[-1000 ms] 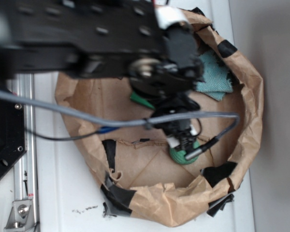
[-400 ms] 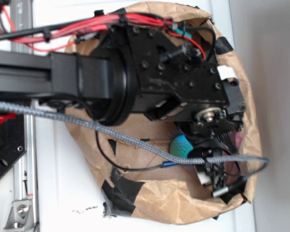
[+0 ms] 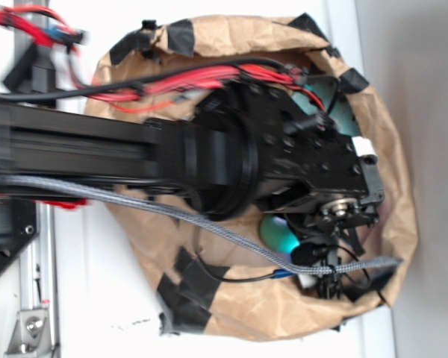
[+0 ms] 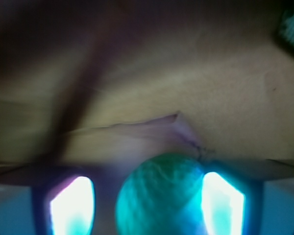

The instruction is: Grab the green ball.

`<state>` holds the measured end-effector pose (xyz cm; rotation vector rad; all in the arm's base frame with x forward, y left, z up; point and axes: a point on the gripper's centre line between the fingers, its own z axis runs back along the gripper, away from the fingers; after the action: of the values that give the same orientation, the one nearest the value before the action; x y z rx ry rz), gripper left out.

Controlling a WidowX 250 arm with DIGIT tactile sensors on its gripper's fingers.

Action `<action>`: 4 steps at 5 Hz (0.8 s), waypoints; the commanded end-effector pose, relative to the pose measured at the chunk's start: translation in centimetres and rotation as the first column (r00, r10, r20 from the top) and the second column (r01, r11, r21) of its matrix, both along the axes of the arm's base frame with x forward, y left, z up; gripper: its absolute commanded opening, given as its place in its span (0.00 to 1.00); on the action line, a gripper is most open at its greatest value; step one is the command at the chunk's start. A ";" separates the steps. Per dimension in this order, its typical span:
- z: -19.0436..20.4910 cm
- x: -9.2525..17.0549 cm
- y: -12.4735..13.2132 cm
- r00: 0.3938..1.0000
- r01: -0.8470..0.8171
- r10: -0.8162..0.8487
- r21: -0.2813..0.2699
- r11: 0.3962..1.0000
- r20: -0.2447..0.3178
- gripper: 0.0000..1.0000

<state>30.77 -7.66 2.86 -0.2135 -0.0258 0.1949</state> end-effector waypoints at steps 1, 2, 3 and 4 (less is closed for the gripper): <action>1.9 -1.3 -0.6 0.996 0.091 -0.089 0.111 0.990 -0.025 0.00; 6.7 -2.3 1.9 0.994 0.078 -0.088 0.150 0.986 0.060 0.00; 11.7 -4.2 5.0 0.986 0.057 -0.090 0.219 0.974 0.142 0.00; 15.3 -5.9 7.0 0.975 0.086 -0.115 0.156 0.984 0.188 0.00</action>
<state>24.59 -1.21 16.26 -0.0687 -0.1466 0.0642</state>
